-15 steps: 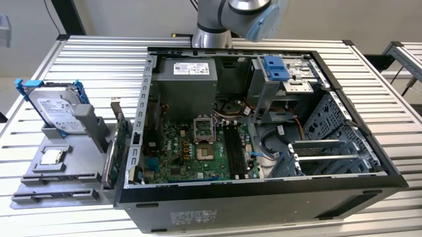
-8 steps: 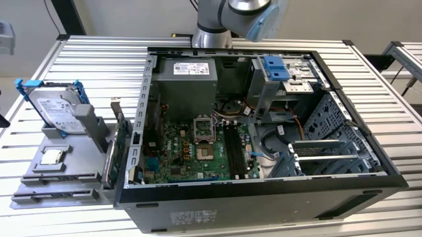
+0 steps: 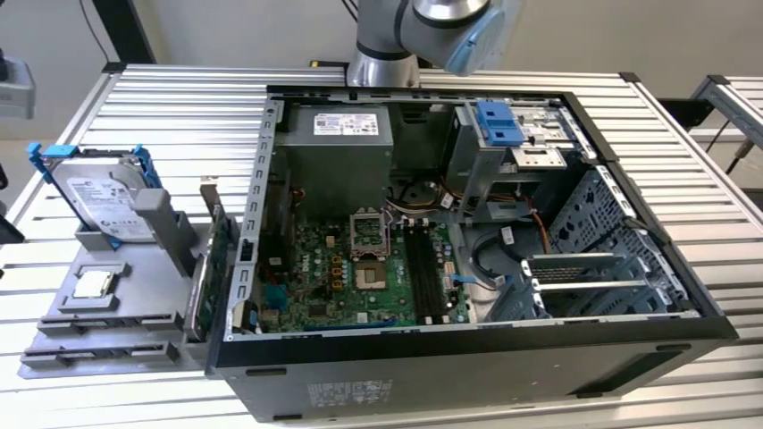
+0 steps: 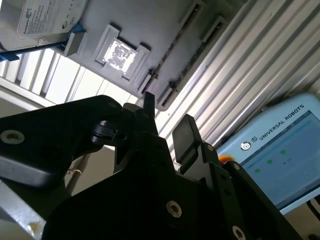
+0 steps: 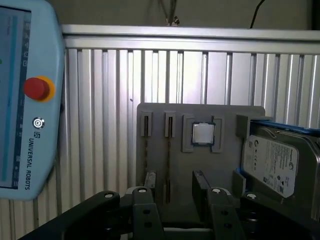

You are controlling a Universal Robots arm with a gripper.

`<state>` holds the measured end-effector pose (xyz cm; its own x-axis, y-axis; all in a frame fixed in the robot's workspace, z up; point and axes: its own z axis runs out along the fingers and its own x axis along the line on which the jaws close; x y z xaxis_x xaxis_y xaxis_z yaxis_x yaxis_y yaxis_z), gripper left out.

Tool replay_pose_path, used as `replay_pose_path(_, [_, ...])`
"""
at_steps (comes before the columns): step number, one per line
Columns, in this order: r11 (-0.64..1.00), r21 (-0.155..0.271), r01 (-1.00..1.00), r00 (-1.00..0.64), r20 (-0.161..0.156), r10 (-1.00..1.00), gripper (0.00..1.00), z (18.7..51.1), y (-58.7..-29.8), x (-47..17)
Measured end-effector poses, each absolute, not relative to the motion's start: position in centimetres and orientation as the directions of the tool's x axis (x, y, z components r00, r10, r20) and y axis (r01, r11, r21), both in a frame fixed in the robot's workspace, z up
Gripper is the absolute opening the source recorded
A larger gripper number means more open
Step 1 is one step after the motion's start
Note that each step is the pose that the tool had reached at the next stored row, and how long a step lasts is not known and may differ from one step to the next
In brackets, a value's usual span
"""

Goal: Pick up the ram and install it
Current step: 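Pick up the ram and move it above insertion slot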

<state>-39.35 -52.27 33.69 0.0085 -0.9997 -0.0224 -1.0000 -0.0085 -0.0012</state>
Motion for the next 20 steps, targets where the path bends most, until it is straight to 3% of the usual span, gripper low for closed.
replay_pose_path(20, [-0.053,-0.001,-0.999,0.053,-0.022,-0.998,1.0,30.3,-53.9,-39.2])
